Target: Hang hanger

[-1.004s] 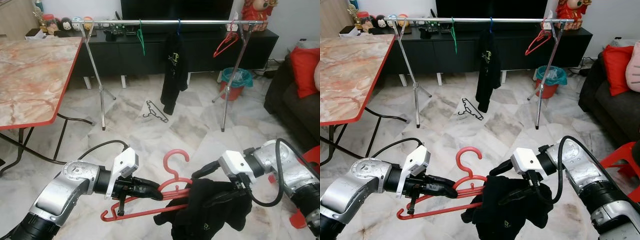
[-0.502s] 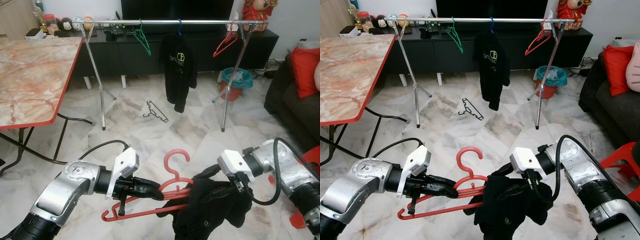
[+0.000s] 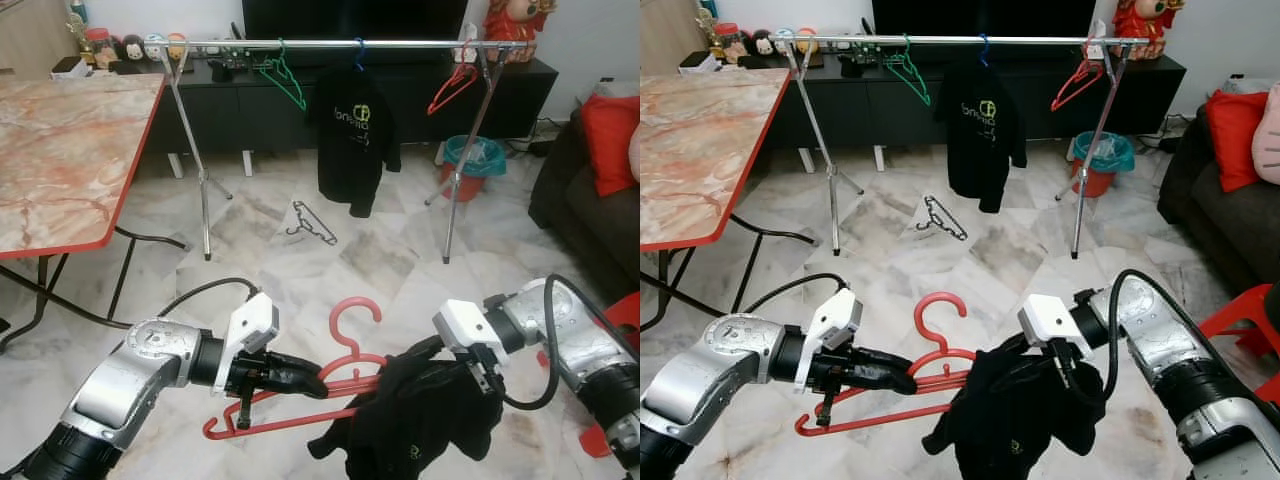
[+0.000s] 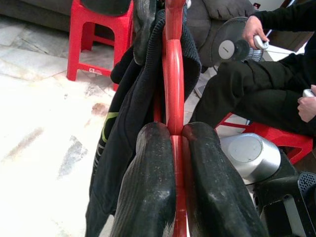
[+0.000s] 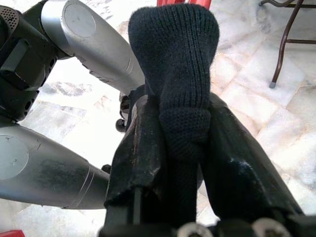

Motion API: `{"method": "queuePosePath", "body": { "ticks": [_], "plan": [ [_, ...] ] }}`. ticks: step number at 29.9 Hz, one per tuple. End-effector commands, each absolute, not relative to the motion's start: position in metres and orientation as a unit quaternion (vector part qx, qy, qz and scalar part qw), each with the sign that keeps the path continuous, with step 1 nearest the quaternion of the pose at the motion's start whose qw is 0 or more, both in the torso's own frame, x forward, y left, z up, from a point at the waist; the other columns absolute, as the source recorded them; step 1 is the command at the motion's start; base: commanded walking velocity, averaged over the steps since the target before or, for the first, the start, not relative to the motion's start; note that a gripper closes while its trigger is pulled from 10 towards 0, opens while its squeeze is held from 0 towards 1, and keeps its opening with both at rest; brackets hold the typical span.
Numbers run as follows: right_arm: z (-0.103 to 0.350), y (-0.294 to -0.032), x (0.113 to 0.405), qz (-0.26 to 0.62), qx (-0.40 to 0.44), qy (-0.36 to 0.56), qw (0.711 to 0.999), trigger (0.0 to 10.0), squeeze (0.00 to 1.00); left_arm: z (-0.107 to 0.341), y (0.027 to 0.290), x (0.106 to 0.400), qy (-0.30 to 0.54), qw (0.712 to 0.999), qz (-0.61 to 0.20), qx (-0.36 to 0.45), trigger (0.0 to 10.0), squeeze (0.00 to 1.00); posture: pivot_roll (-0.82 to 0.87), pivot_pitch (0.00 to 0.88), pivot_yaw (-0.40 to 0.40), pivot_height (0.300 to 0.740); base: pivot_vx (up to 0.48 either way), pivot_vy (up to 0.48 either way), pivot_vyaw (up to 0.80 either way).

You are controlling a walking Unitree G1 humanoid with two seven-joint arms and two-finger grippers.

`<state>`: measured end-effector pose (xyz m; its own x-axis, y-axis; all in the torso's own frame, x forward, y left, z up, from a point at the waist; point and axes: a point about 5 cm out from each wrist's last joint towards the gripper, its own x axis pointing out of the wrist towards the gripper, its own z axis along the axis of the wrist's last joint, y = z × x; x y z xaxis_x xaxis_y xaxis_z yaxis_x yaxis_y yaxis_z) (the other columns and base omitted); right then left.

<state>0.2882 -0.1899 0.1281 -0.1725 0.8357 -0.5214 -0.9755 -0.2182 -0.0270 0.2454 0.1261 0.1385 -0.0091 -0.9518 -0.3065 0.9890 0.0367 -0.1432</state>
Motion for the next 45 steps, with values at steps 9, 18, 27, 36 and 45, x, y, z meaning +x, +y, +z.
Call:
{"method": "queuePosePath", "body": {
  "ticks": [9,18,27,36,45],
  "plan": [
    [0.130,-0.184,0.291,0.754,-0.225,0.154,0.598,0.0,0.00,0.147,0.121,0.246,0.146,0.688,-0.709,0.053,10.0,1.00,-0.05,0.000,-0.047,0.736,0.000,0.000,0.00],
    [0.126,-0.185,0.291,0.751,-0.232,0.161,0.597,0.0,0.00,0.148,0.124,0.247,0.146,0.694,-0.703,0.053,10.0,1.00,-0.04,0.000,-0.048,0.736,0.000,0.000,0.00],
    [0.114,-0.194,0.300,0.701,-0.297,0.193,0.619,0.0,0.00,0.148,0.139,0.246,0.162,0.705,-0.687,0.069,10.0,1.00,-0.04,0.000,-0.047,0.736,0.000,0.000,0.00],
    [0.108,-0.210,0.298,0.692,-0.338,0.220,0.598,0.0,0.00,0.142,0.175,0.266,0.174,0.797,-0.567,0.110,10.0,1.00,-0.04,0.000,-0.044,0.736,0.000,0.000,0.00],
    [0.107,-0.217,0.289,0.721,-0.335,0.227,0.563,0.0,0.00,0.128,0.200,0.292,0.152,0.904,-0.379,0.125,10.0,0.00,-0.03,0.000,-0.045,0.736,0.000,0.000,0.00]
  ]
}}
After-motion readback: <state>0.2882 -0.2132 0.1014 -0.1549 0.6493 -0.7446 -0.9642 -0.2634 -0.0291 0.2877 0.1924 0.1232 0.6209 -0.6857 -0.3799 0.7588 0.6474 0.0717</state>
